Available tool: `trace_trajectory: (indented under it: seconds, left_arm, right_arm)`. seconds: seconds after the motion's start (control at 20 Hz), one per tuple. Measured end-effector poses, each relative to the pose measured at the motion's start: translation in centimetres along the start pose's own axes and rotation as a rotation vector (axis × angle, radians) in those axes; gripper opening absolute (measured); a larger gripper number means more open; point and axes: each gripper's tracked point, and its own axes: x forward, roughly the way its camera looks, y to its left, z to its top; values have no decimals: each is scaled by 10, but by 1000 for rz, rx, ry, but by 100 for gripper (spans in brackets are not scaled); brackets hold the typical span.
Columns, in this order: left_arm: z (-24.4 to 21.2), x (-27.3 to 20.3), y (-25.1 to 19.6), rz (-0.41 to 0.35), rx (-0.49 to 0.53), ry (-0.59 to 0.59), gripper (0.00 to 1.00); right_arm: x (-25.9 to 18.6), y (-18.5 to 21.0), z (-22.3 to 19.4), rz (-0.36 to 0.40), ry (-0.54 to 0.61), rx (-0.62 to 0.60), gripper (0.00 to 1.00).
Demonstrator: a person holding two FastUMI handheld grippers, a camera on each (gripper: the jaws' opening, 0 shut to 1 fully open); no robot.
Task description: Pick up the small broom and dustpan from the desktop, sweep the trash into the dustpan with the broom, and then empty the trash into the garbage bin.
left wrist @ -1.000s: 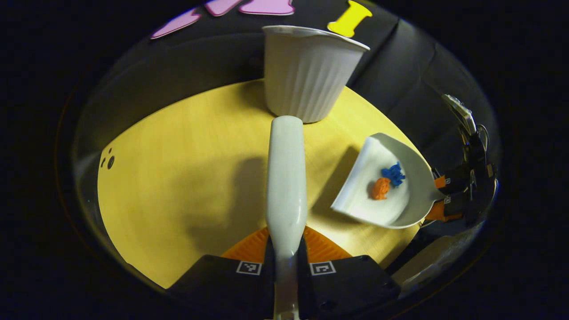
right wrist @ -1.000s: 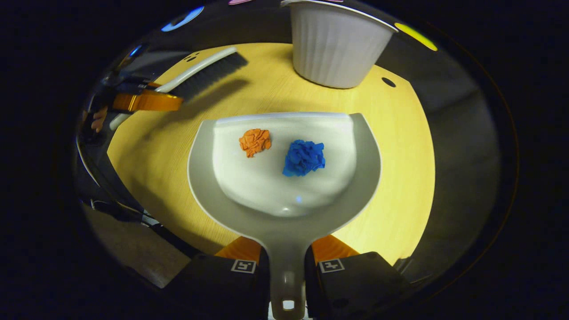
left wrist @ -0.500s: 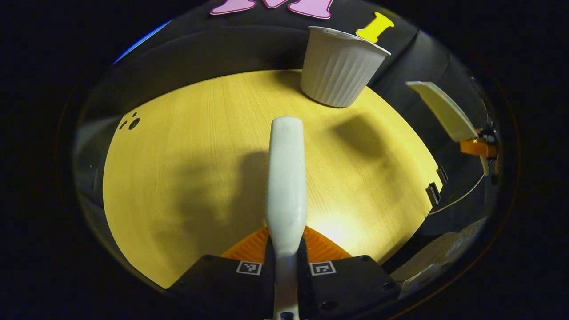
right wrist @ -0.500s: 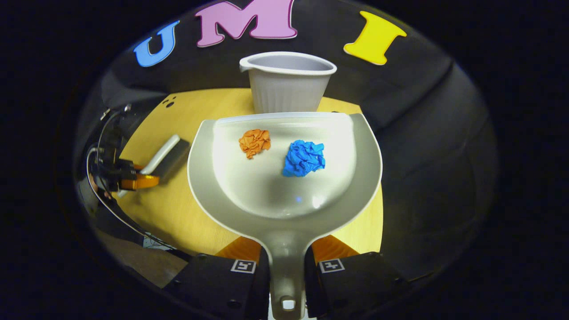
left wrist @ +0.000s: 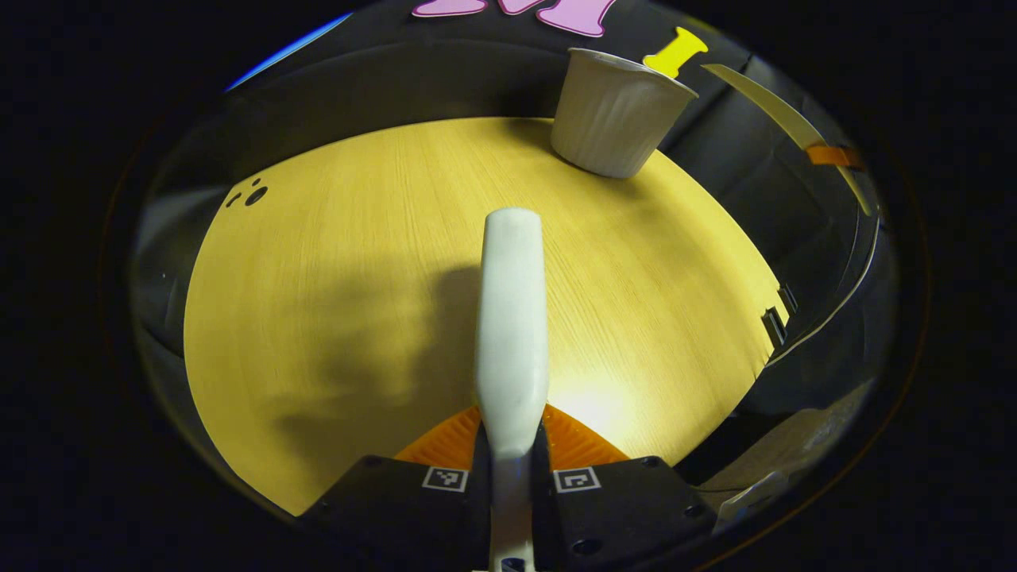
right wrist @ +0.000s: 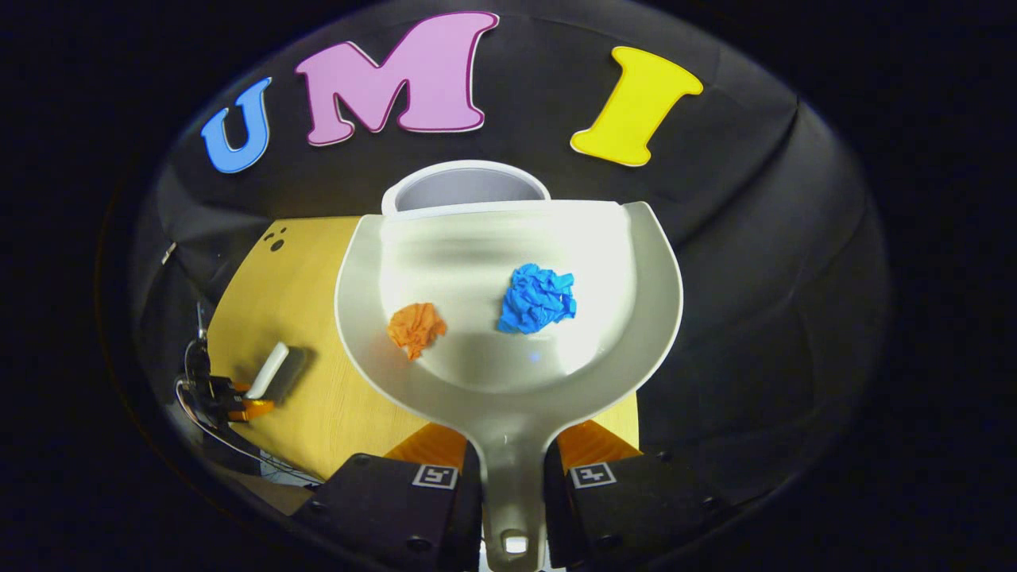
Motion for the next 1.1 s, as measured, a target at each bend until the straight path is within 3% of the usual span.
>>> trace_trajectory:
  seconds: [0.25, 0.45, 0.7, 0.75, 0.85, 0.95, 1.0, 1.1]
  left_arm:
    - [-16, -6, 9, 2, -25, -7, 25]
    - [-29, -8, 14, 8, -50, -5, 25]
    - [-33, -8, 20, 22, -78, -11, 25]
    - [-34, -9, 21, 24, -82, -13, 25]
    - [-36, -10, 24, 27, -93, -13, 25]
    - [-40, -11, 30, 28, -106, -12, 25]
    - [-41, -10, 30, 30, -113, -11, 25]
    - [-43, -10, 33, 32, -124, -11, 25]
  right_arm:
    - [21, -35, 62, -108, 3, -68, 36]
    - [37, -53, 95, -201, 37, -207, 36]
    - [65, -46, 122, -254, 118, -407, 36]
    - [68, -46, 125, -264, 137, -452, 31]
    - [74, -40, 132, -276, 182, -530, 36]
    - [81, -39, 137, -288, 228, -574, 36]
    - [82, -40, 139, -296, 254, -609, 31]
    - [83, -41, 145, -303, 305, -683, 36]
